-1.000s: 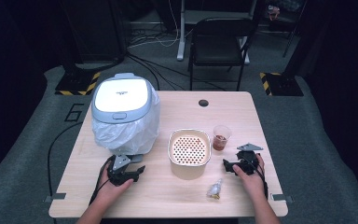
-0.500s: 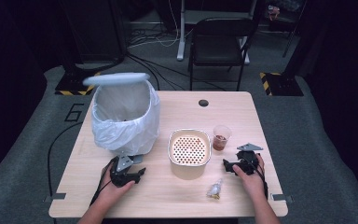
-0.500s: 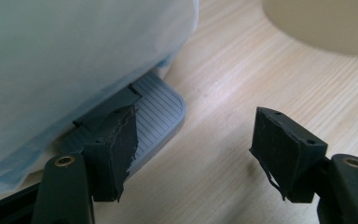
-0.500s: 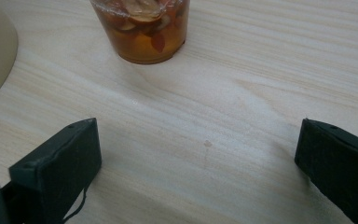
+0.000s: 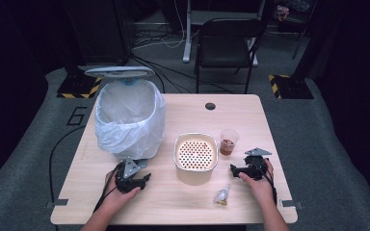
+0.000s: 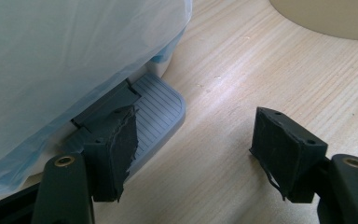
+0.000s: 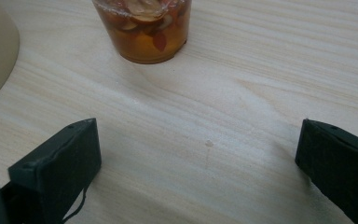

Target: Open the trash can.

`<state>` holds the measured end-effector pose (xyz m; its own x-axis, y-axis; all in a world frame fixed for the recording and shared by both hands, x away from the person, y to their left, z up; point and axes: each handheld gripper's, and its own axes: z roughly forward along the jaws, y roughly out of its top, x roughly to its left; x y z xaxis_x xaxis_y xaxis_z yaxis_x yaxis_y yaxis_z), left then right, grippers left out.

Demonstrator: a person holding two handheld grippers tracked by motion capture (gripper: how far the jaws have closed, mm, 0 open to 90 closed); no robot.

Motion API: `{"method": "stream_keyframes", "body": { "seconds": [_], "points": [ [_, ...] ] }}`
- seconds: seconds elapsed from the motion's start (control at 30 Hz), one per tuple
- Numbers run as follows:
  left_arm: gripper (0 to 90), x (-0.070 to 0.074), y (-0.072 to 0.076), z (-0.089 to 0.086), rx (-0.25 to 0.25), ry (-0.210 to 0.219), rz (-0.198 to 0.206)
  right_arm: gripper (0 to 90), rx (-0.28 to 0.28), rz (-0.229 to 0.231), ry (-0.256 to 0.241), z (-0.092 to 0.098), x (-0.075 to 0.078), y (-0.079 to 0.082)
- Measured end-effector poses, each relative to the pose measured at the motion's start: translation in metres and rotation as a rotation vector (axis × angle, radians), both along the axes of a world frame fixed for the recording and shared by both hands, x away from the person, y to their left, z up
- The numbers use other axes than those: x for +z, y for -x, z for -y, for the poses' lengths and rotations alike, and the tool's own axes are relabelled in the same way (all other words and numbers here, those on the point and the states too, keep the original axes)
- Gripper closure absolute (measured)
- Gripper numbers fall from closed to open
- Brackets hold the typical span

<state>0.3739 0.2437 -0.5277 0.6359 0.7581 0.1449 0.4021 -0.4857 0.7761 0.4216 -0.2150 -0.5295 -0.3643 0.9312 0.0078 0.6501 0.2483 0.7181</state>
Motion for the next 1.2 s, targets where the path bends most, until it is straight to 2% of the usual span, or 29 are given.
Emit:
{"method": "stream_keyframes", "body": {
  "seconds": [0.03,0.07,0.13,0.17,0.23,0.27,0.37,0.43,0.47,0.57,0.63,0.7,0.9,0.93,1.03,1.07,1.13,1.2],
  "points": [
    [31.2,0.0,0.0,0.0,0.0,0.0,0.0,0.0,0.0,0.0,0.0,0.0,0.0,0.0],
    [31.1,0.0,-0.001,0.0,-0.004,-0.023,0.02,0.0,0.015,0.002,0.008,0.0,0.0,0.0],
    [31.1,0.001,-0.001,0.0,-0.009,-0.027,0.014,0.0,0.005,-0.002,-0.003,-0.002,0.0,0.001],
    [31.1,-0.001,0.001,0.001,0.004,-0.007,0.005,0.0,0.01,0.0,0.003,-0.001,0.0,0.002],
    [31.1,-0.001,0.001,0.002,0.008,-0.013,0.013,4.6,0.008,-0.008,-0.005,-0.002,0.002,0.004],
    [31.0,-0.001,0.001,0.003,0.003,-0.033,0.018,7.8,0.018,-0.006,0.001,-0.001,0.003,0.005],
    [31.0,-0.001,0.001,0.003,0.005,-0.027,0.015,13.2,0.015,-0.033,-0.023,-0.001,0.009,0.008],
    [31.0,-0.001,0.001,0.003,0.002,-0.03,0.015,13.4,0.014,-0.035,-0.022,-0.001,0.011,0.01],
    [31.0,-0.001,0.001,0.003,0.002,-0.029,0.015,13.5,0.015,-0.057,-0.028,0.0,0.016,0.014],
    [31.0,-0.001,0.001,0.003,0.005,-0.028,0.016,13.6,0.028,-0.058,-0.033,0.003,0.021,0.017],
    [31.0,-0.001,0.001,0.003,0.002,-0.03,0.016,13.6,0.033,-0.05,-0.059,0.004,0.027,0.023],
    [31.0,-0.001,0.001,0.003,0.002,-0.031,0.016,13.6,0.038,-0.049,-0.057,0.003,0.029,0.025],
    [31.0,-0.001,0.001,0.003,0.002,-0.031,0.016,14.5,0.09,-0.035,-0.06,-0.005,0.038,0.037],
    [31.0,-0.001,0.001,0.003,0.002,-0.031,0.016,17.7,0.118,-0.017,-0.054,-0.008,0.042,0.043],
    [31.0,-0.001,0.001,0.003,0.003,-0.031,0.017,22.1,0.142,0.008,-0.059,-0.011,0.046,0.051],
    [31.0,-0.001,0.001,0.003,0.005,-0.031,0.017,24.0,0.161,0.019,-0.07,-0.014,0.048,0.059],
    [31.0,-0.001,0.001,0.003,0.002,-0.033,0.017,29.3,0.197,0.006,-0.084,-0.017,0.047,0.067],
    [31.0,-0.001,0.001,0.003,0.002,-0.033,0.017,29.8,0.213,-0.005,-0.094,-0.019,0.047,0.071]
  ]
}}
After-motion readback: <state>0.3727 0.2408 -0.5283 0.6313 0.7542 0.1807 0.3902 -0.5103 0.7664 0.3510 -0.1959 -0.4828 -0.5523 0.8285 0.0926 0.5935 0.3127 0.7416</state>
